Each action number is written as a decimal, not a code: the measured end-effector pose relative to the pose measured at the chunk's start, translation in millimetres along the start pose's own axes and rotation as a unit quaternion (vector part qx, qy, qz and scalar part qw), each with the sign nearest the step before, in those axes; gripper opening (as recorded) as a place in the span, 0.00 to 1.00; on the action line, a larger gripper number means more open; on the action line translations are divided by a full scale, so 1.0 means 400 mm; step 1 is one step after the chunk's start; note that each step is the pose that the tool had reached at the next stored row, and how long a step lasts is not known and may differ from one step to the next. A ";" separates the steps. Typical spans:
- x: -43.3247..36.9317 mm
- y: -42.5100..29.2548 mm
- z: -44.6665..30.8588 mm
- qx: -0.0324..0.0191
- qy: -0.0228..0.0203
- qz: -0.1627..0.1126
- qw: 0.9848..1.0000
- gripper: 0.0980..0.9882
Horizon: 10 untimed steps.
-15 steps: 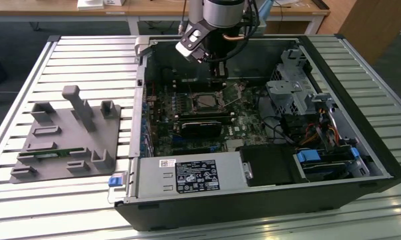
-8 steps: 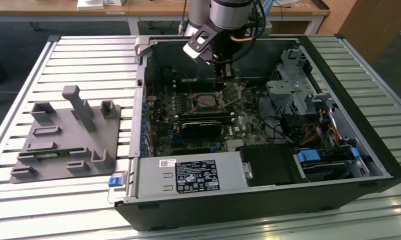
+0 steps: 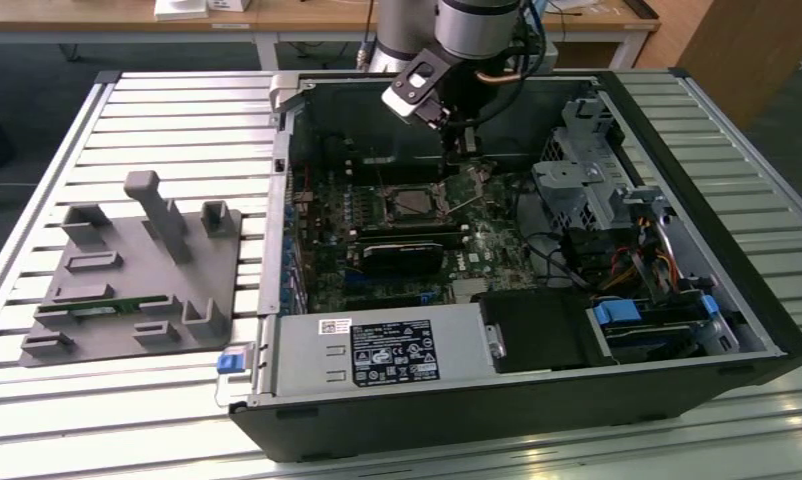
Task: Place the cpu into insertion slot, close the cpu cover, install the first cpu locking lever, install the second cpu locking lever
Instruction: 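Close the cpu cover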
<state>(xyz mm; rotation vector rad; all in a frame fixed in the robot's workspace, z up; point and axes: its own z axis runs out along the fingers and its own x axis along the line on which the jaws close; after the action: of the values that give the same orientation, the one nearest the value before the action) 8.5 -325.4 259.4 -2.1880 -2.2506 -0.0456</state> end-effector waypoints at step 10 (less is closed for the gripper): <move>0.000 0.041 0.004 0.000 0.000 0.000 1.000 0.01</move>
<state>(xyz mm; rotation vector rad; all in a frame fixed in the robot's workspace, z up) 24.9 -325.0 257.9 -2.1880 -2.2506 -0.0458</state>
